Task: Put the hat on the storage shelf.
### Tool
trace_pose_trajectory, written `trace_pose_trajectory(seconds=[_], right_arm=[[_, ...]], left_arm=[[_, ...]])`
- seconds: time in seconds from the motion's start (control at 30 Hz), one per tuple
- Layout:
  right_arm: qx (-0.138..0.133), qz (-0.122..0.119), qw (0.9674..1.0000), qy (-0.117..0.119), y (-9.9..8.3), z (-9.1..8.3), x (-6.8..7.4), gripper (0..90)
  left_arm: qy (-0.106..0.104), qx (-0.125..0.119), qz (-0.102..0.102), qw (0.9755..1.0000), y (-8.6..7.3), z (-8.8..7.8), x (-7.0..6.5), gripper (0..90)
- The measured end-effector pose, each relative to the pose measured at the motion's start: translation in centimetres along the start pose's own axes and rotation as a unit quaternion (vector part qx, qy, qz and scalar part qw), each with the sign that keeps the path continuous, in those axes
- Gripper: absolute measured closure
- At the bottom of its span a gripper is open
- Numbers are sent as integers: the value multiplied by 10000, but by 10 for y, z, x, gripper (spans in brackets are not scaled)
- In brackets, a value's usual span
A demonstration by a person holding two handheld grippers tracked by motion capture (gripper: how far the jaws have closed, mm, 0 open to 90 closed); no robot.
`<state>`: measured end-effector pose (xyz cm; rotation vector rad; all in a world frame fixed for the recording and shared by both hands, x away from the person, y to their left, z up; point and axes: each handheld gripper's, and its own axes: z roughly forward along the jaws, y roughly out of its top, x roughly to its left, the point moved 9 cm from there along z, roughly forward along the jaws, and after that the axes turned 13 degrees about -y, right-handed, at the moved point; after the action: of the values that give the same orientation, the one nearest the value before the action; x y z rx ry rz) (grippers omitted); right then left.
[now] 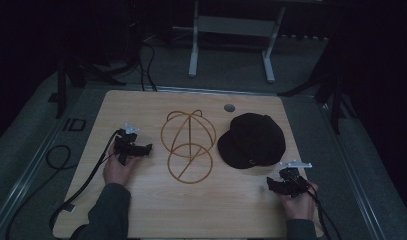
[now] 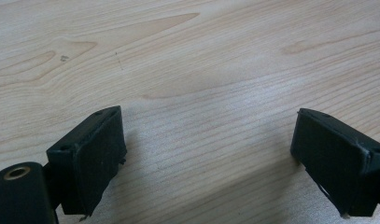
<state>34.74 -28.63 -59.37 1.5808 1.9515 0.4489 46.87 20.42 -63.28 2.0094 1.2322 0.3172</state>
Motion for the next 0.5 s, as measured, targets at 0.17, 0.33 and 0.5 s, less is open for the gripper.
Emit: trace_pose_trajectory(seconds=[0.17,0.33,0.5], right_arm=[[-50,-253,9996,122,12,-8,9,400],[-91,-561,9981,231,23,-11,16,437],[-175,-863,9958,257,35,-15,23,453]], left_arm=[[0,0,-1,10000,0,0,0,96],[0,-10,-10,10000,0,0,0,96],[2,-13,-10,10000,0,0,0,98]])
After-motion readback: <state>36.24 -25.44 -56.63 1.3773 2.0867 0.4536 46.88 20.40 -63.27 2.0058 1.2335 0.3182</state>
